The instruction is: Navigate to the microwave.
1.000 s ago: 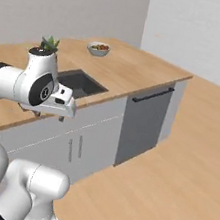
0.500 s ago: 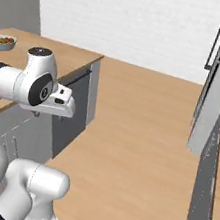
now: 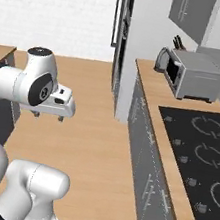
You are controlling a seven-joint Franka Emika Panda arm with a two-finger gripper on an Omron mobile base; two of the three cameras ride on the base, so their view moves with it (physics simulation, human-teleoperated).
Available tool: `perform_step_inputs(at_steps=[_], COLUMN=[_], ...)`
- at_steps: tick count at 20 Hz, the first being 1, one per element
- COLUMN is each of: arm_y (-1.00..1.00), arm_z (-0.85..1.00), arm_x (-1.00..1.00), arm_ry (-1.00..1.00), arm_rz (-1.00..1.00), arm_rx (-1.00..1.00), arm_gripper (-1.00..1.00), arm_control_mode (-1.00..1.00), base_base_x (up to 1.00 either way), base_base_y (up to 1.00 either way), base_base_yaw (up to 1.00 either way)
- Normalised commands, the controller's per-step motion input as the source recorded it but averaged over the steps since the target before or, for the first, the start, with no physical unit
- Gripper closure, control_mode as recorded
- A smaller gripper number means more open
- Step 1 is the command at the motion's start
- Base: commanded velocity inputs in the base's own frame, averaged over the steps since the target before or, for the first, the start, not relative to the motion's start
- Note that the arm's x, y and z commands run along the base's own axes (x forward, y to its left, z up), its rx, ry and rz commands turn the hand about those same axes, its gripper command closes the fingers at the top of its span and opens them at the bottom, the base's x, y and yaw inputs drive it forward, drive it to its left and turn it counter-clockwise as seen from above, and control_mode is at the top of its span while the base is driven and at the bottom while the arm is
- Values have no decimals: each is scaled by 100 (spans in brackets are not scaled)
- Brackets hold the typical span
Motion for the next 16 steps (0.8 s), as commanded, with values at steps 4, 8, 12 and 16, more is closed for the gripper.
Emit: perform_step_inputs(at_steps=[4, 8, 12, 16], arm_y=[0, 0, 0, 0], arm_z=[0, 0, 0, 0], arm_x=[0, 0, 0, 0], arm_ry=[0, 0, 0, 0], arm_rz=[0, 0, 0, 0], arm_rx=[0, 0, 0, 0], arm_gripper=[-100, -100, -100, -100], arm_control_mode=[100, 100, 100, 100], base_base_x=[34, 71, 95, 100], base_base_y=[0, 29, 82, 100], base_base_yaw=[-68, -51, -31, -24])
